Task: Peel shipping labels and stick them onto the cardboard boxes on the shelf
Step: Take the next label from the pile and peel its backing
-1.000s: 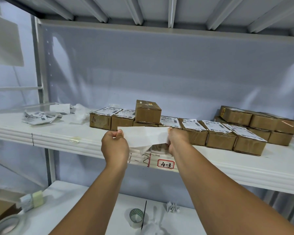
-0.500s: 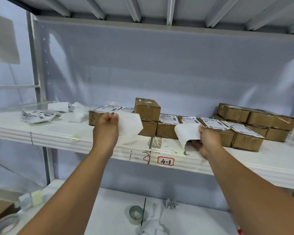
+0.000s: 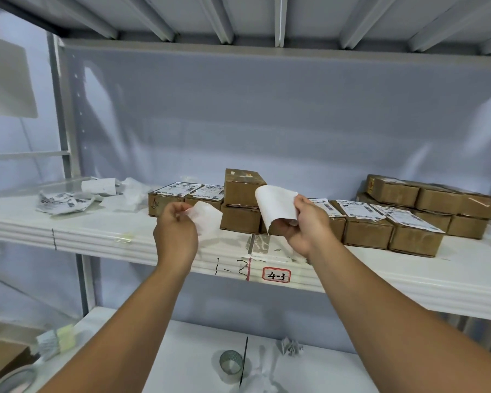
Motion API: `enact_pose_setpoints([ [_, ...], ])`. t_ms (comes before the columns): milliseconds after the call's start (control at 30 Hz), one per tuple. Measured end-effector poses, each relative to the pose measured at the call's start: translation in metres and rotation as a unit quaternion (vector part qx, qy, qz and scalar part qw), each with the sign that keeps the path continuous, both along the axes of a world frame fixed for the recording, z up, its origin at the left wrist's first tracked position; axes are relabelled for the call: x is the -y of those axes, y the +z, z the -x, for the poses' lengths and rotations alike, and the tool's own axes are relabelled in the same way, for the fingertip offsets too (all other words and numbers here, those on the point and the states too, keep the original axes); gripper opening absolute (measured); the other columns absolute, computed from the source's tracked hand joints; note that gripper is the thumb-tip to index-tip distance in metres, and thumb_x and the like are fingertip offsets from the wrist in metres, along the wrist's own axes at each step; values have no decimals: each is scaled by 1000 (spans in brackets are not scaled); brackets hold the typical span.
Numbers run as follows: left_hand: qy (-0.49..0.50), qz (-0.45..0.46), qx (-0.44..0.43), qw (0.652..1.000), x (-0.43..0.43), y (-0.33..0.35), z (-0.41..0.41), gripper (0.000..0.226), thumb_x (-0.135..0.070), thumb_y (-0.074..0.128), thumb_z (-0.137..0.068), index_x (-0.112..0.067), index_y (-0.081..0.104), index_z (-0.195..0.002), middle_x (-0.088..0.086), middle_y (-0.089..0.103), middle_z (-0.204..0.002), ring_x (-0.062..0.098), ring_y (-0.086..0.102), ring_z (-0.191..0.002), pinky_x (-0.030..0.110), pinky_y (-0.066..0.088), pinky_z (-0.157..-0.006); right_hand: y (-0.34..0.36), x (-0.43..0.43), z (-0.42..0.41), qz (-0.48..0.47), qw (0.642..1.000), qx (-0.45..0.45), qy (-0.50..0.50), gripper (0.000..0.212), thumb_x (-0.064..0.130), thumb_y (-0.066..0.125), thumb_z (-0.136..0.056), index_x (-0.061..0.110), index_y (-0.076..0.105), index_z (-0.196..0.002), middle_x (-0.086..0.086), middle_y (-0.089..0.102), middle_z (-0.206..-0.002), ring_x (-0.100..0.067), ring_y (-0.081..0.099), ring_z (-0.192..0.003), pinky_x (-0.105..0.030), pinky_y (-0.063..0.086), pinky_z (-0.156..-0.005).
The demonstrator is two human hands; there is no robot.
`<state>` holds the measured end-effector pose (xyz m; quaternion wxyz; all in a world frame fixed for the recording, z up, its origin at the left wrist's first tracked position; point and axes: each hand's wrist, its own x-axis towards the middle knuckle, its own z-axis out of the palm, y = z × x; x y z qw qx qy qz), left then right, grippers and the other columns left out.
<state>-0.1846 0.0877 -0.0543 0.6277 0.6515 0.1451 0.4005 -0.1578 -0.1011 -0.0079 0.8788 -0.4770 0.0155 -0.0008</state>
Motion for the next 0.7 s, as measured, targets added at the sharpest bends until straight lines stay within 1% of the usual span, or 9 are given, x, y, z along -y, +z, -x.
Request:
enact_pose_setpoints([
  [100, 34, -38, -5, 999, -5, 4, 2, 22, -3, 42, -88, -15, 61, -85, -4, 57, -71, 14, 52, -63, 17, 39, -52, 3, -12, 0, -22, 1000, -1, 23, 20, 16, 45, -100, 15, 53, -118, -10, 59, -95, -26, 59, -77, -34, 55, -43],
  [133, 47, -53, -2, 997, -7, 6, 4, 22, 0, 41, -86, -13, 59, -87, -4, 56, -74, 12, 51, -64, 16, 37, -52, 3, -16, 0, -31, 999, -3, 30, 18, 15, 45, -100, 14, 53, -116, -11, 58, -95, -26, 59, -77, -34, 55, -42],
  [233, 85, -118, 29, 989, -17, 8, 1, 28, 12, 37, -77, -11, 54, -81, 3, 55, -87, 21, 49, -79, 27, 35, -68, 4, -31, 0, -71, 996, -14, 58, 16, 13, 47, -99, 10, 53, -114, -14, 58, -98, -29, 58, -82, -35, 54, -40],
  [300, 98, -172, 17, 980, -22, 9, -2, 33, 15, 37, -75, -10, 58, -73, 7, 52, -90, 21, 48, -84, 21, 29, -71, 4, -43, 1, -71, 994, -19, 76, 12, 13, 47, -99, 10, 54, -109, -14, 58, -97, -29, 58, -81, -31, 51, -38],
  [400, 83, -166, -10, 983, -33, 14, -4, 32, 8, 36, -84, -2, 66, -76, 10, 46, -100, 17, 44, -86, 13, 25, -75, 3, -62, -1, -63, 992, -13, 109, 12, 15, 43, -101, 12, 55, -100, -13, 59, -95, -28, 58, -78, -32, 52, -38],
  [500, 61, -165, -33, 984, -53, 20, -9, 25, -5, 43, -89, 1, 61, -74, 20, 41, -103, 27, 46, -97, 13, 24, -74, 2, -77, -5, -75, 984, -5, 159, 26, 21, 41, -101, 9, 53, -122, -16, 63, -100, -30, 66, -72, -37, 55, -41],
  [567, 74, -196, -54, 976, -70, 20, -14, 21, -9, 50, -90, 7, 59, -98, 22, 36, -124, 26, 39, -118, 12, 24, -85, 1, -87, -7, -83, 978, -5, 191, 37, 25, 39, -102, 4, 49, -130, -18, 64, -97, -29, 69, -61, -35, 53, -40],
  [633, 101, -239, -75, 963, -88, 17, -20, 37, -7, 51, -90, 12, 46, -122, 21, 23, -141, 29, 30, -130, 17, 23, -100, 0, -94, -8, -96, 973, -6, 210, 40, 27, 37, -102, 0, 48, -129, -20, 63, -94, -28, 69, -57, -35, 53, -39],
  [700, 115, -266, -101, 952, -105, 12, -25, 51, -2, 49, -89, 8, 33, -136, 22, 15, -148, 31, 23, -136, 25, 23, -106, -1, -102, -9, -100, 970, -5, 220, 38, 28, 37, -102, -1, 51, -123, -19, 63, -93, -28, 69, -57, -36, 53, -40],
])
